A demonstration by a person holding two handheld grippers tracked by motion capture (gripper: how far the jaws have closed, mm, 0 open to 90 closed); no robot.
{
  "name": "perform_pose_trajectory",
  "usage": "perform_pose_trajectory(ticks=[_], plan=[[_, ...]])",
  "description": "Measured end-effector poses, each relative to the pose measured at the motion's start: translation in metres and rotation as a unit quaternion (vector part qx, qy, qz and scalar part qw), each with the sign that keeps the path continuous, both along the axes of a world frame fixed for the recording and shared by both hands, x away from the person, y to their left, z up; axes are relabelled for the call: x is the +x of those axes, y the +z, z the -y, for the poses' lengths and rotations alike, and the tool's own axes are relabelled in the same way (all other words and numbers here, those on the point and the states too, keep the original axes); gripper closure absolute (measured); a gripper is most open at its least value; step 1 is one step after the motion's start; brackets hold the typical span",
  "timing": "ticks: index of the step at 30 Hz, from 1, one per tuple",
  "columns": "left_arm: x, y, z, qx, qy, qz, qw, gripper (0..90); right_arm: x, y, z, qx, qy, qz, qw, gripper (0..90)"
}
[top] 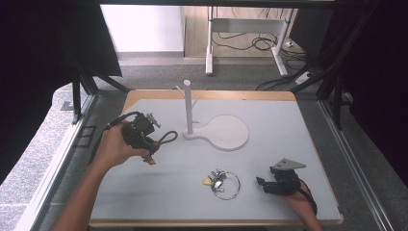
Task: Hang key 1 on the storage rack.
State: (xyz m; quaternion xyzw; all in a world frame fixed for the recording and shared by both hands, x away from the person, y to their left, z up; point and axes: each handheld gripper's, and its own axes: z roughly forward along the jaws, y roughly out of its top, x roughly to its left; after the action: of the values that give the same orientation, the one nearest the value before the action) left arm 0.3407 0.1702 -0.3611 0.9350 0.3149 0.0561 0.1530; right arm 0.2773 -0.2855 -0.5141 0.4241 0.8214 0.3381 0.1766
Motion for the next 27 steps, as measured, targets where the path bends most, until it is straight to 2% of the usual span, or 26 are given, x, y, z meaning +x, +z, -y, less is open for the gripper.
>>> perform_pose_trajectory(ticks=[27], plan=[[0.0012, -0.0077, 0.0013, 0.001, -0.004, -0.007, 1.0000, 66.5, 0.0001, -0.0006, -0.0013, 0.000, -0.003, 0.001, 1.0000, 27.7]])
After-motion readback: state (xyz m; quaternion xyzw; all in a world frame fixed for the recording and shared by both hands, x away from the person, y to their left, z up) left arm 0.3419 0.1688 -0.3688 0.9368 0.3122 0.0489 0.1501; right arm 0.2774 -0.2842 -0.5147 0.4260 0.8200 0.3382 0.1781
